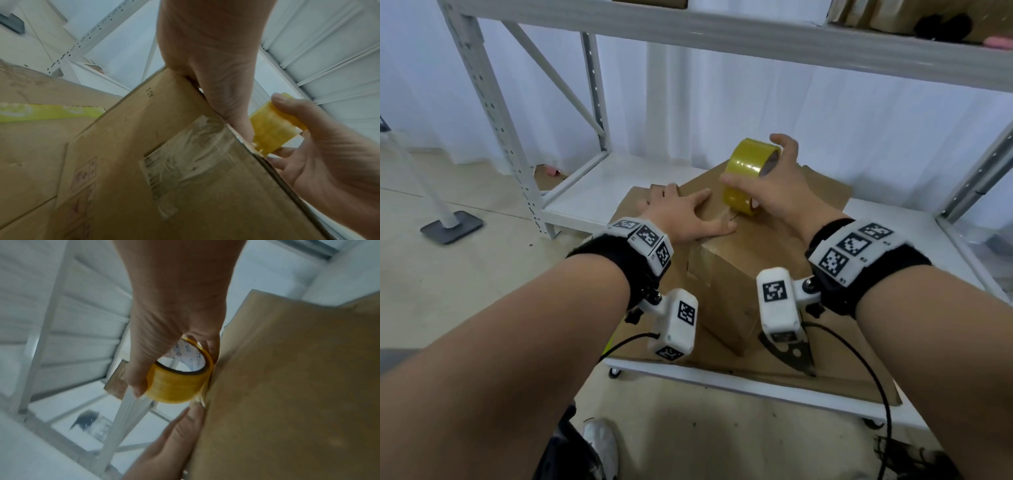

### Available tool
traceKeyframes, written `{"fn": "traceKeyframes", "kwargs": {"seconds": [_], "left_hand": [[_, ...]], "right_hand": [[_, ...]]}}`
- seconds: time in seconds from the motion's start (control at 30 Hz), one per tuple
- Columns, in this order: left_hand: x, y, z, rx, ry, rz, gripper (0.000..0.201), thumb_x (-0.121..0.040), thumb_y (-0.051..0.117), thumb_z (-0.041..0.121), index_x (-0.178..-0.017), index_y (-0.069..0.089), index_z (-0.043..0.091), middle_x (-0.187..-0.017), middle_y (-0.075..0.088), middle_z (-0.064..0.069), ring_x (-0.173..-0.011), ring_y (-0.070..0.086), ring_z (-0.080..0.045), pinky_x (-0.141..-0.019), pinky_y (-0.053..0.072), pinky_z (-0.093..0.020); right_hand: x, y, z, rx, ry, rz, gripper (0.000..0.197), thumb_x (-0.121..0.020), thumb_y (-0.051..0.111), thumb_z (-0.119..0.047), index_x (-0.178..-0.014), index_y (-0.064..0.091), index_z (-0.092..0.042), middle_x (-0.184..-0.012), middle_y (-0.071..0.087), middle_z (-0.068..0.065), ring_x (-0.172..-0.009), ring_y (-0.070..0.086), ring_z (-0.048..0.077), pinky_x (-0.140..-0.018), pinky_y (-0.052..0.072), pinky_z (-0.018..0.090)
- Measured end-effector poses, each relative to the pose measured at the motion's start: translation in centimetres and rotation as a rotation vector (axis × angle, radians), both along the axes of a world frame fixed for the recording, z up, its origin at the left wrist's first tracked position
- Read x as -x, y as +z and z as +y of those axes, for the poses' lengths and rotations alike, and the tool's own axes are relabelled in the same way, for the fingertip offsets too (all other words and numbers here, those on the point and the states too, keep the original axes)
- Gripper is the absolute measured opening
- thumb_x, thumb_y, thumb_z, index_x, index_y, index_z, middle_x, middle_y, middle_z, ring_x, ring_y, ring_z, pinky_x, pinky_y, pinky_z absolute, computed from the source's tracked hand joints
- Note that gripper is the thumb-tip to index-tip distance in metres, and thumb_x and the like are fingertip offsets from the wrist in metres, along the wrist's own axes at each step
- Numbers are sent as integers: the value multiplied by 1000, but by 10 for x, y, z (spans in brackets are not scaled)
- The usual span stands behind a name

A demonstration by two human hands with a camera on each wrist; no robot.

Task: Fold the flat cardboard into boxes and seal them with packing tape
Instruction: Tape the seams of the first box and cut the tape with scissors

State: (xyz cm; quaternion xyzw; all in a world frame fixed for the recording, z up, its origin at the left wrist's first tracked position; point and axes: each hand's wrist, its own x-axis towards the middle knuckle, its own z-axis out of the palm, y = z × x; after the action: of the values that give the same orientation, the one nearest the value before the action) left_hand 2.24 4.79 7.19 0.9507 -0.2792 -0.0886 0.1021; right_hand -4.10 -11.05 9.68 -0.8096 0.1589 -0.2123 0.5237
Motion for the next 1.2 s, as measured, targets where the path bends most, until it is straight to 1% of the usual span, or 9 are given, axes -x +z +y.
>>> {"fn": "traceKeyframes", "kwargs": {"seconds": [0.13, 0.23, 0.43, 0.57, 0.67, 0.8, 0.9, 1.03, 1.2], "left_hand": [[-1, 1, 0, -1, -3, 10, 99, -62, 36, 95, -147, 16, 50, -153, 22, -10, -142, 14, -33, -112, 18, -54], [-1, 0, 0, -13, -3, 12, 98, -63, 37, 94, -148, 16, 50, -154, 20, -9, -142, 13, -33, -112, 17, -55], [-2, 2, -1, -28, -14, 15, 95, -65, 36, 92, -148, 15, 50, -155, 19, -11, -143, 13, -33, -112, 16, -54], [0, 2, -7, -158, -41, -79, 88, -74, 19, 89, -149, 3, 48, -157, 14, -14, -143, 12, -34, -114, 12, -52], [1, 2, -11, -214, -138, -115, 79, -85, 14, 79, -151, -6, 42, -161, -5, -12, -148, -4, -30, -118, -1, -49], [3, 3, -12, -151, -412, -129, 59, -102, 16, 49, -153, -7, 31, -160, -18, -1, -146, -18, -21, -118, -10, -37], [3, 2, -9, -68, -614, -89, 51, -105, 21, 33, -153, 11, 21, -161, 0, 1, -148, -8, -18, -118, -4, -30], [1, 3, -2, 50, -621, -47, 48, -104, 33, 33, -148, 33, 17, -155, 29, 4, -144, 21, -9, -114, 10, -19], [7, 13, -22, -64, -574, -84, 49, -104, 27, 37, -148, 35, 16, -157, 26, 1, -142, 30, -16, -114, 22, -29]], "right_hand": [[-10, 3, -11, -3, -79, 18, 107, -45, 84, -58, -132, 25, -37, -136, 39, 4, -121, 47, 21, -101, 47, 43], [-11, -6, -17, -21, -122, 26, 110, -42, 82, -61, -132, 26, -37, -136, 39, 4, -123, 45, 20, -103, 44, 44], [-16, -11, -36, 33, -171, 55, 111, -55, 87, -54, -140, 18, -34, -137, 34, 5, -125, 42, 22, -105, 42, 45], [-14, -11, -48, 69, -102, 168, 120, -60, 88, -44, -143, 2, -38, -146, 30, 8, -129, 40, 26, -108, 39, 46], [-15, -7, -52, 132, -111, 221, 120, -62, 88, -42, -145, 1, -37, -145, 30, 11, -129, 39, 28, -106, 40, 45], [-16, -7, -52, 133, -107, 230, 117, -63, 87, -44, -143, 3, -38, -142, 32, 10, -127, 40, 28, -104, 42, 45], [-17, -8, -54, 136, -106, 227, 115, -64, 86, -43, -143, 3, -35, -142, 32, 11, -127, 40, 28, -104, 42, 44], [-17, -12, -56, 146, -100, 212, 113, -65, 85, -44, -143, 5, -34, -141, 33, 11, -125, 41, 26, -103, 41, 42], [-17, -16, -55, 135, -106, 178, 114, -63, 87, -43, -143, 7, -33, -142, 31, 10, -127, 39, 25, -107, 38, 42]]}}
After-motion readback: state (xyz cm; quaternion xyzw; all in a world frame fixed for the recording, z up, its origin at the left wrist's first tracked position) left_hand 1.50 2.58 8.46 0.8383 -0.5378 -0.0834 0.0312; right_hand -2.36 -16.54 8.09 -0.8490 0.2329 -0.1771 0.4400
